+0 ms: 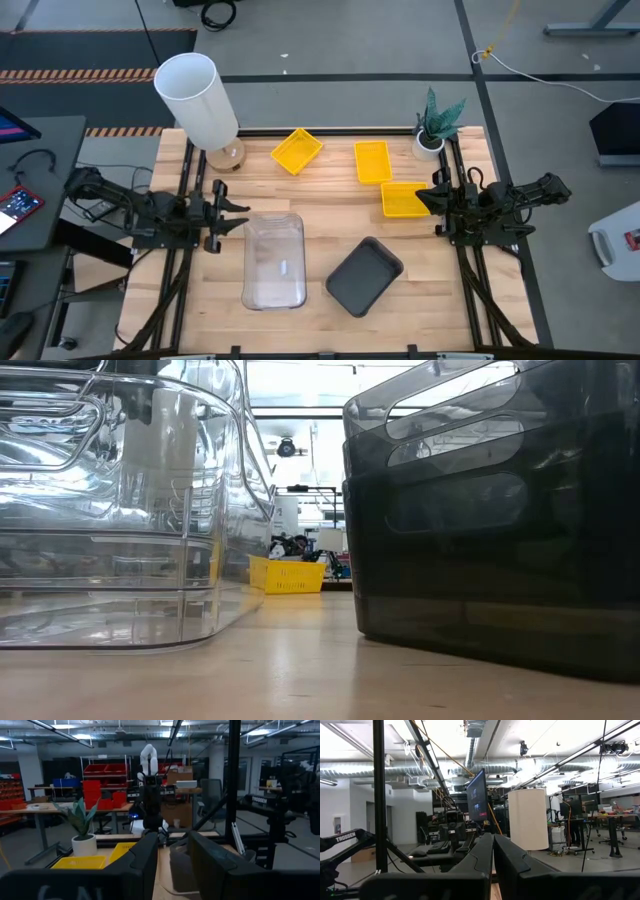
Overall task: Stack baskets by color
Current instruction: Stack the bottom right yellow bin into the top yellow bin
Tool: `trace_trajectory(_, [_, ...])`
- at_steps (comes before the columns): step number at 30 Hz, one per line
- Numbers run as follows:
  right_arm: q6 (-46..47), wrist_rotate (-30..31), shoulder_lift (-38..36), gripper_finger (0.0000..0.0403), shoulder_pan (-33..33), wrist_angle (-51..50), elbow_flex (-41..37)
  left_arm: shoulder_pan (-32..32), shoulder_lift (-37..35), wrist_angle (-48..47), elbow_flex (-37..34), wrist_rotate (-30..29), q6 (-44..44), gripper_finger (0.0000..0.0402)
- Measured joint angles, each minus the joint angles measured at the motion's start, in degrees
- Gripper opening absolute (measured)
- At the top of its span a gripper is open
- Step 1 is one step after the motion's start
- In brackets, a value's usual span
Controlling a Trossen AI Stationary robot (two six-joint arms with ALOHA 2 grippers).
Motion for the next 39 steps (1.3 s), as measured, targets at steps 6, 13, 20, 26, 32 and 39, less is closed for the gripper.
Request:
trace_trajectory(6, [0.0,0.0,0.0,0.0023,0.0,0.0,0.01,0.0,-0.04,2.18,0.0,0.0,0.23,0.0117])
trace_trajectory(13, [0.0,0.0,0.01,0.0023,0.0,0.07,0.0,0.0,-3.03,-1.25,-0.66,0.0,1.43,0.0117])
trace_trajectory(20, [2.17,-0.3,0.02,0.0023,0.0,9.08,0.0,0.15,-8.65,-3.68,-3.17,0.0,2.33,0.0117])
trace_trajectory(26, [-1.7,-1.97,0.68,0.0023,-0.1,14.25,1.26,0.15,-13.81,-9.32,-3.21,-0.42,3.39,0.0117])
trace_trajectory(32, [-1.31,0.96,6.69,0.0023,-0.15,14.27,5.06,0.15,-17.88,-15.47,-3.21,-0.66,3.17,0.0117])
trace_trajectory(39, [-1.31,9.31,21.21,0.0023,-0.17,14.02,11.29,0.15,-20.09,-21.45,-3.21,0.59,0.38,0.0117])
